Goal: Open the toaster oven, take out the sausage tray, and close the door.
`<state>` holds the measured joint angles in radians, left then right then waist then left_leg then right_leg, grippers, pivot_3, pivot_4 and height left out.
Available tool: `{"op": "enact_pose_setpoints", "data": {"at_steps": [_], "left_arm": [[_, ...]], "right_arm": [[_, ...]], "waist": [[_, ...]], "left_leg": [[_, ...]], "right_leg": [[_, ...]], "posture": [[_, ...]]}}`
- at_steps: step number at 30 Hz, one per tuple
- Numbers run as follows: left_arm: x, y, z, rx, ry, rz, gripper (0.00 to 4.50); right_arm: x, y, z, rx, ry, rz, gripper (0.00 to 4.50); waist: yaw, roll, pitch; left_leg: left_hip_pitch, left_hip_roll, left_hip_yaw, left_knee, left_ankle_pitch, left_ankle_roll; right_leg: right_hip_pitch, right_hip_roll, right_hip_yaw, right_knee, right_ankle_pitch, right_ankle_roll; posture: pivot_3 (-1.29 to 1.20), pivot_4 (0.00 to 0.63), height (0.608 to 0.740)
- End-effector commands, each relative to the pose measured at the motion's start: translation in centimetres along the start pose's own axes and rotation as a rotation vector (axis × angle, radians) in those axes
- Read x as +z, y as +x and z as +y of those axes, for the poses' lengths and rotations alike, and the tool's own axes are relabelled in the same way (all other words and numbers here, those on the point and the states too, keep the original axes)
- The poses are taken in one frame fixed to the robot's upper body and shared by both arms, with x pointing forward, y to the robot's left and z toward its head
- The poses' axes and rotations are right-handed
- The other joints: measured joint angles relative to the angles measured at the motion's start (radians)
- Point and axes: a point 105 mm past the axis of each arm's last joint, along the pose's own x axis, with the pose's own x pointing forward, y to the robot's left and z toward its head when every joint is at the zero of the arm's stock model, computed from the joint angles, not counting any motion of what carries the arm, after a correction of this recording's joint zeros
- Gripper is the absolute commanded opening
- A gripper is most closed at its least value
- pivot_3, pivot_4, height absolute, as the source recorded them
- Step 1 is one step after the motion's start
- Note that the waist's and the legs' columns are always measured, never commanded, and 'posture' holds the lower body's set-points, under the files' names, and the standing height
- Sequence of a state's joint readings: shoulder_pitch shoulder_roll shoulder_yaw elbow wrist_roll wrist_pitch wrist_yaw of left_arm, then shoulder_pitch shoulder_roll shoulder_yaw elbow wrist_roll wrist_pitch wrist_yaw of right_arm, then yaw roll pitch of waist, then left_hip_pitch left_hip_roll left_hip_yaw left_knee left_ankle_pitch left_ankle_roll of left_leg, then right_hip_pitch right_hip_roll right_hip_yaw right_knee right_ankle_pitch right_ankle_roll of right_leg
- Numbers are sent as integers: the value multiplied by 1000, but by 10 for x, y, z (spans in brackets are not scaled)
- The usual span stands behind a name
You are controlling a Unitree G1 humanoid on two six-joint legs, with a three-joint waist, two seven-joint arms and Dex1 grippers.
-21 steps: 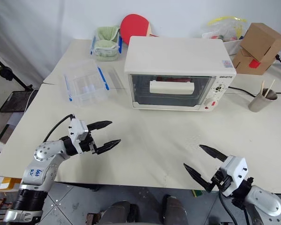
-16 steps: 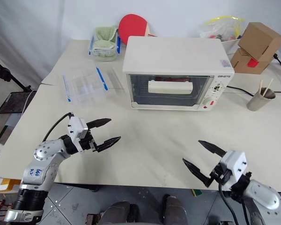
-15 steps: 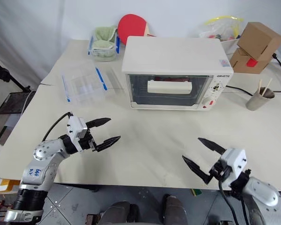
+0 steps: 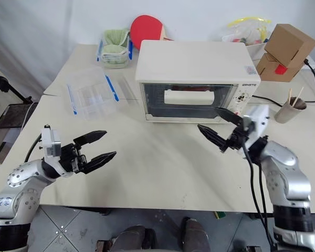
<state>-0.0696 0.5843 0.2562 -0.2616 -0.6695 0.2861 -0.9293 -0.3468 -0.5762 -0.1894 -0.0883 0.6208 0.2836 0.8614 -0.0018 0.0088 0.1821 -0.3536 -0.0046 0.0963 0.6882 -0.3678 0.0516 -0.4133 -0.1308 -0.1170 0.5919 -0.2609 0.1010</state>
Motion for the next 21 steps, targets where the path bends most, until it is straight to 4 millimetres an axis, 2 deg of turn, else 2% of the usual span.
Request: {"op": "enact_pose_setpoints", "data": {"at_steps": [1,7,10,14,18,21], "left_arm": [[8,2,-8,-18,18,-38,4470],[7,0,-5,18,4,-45,4470],[7,6,3,52,-6,-46,4470],[21,31,17,15,-33,-83,4470],[40,56,53,62,-63,-142,3572],[45,74,60,34,-55,-142,2651]], "right_arm": [[18,12,-4,1,-12,-93,4500],[26,12,17,97,-61,-128,4500],[11,0,24,119,-77,-71,4500],[-10,-16,38,192,-170,28,4500],[-21,-24,37,186,-239,60,4500],[-22,-25,36,177,-265,53,4500]], "waist": [[0,0,0],[1,0,0],[1,0,0],[9,0,0],[6,0,0],[4,0,0]], "left_leg": [[0,0,0,0,0,0],[-1,0,-1,0,0,0],[-1,0,-1,0,0,0],[-1,0,-1,3,0,0],[-1,-1,0,5,0,1],[-1,-1,0,5,0,1]], "right_leg": [[0,0,0,0,0,0],[0,0,-1,0,0,0],[0,1,-2,0,0,0],[1,2,-2,1,0,0],[1,4,-3,3,0,1],[1,6,-5,3,0,1]], "posture": [[0,150,740],[0,150,740],[0,150,740],[0,150,740],[0,150,740],[0,150,740]]}}
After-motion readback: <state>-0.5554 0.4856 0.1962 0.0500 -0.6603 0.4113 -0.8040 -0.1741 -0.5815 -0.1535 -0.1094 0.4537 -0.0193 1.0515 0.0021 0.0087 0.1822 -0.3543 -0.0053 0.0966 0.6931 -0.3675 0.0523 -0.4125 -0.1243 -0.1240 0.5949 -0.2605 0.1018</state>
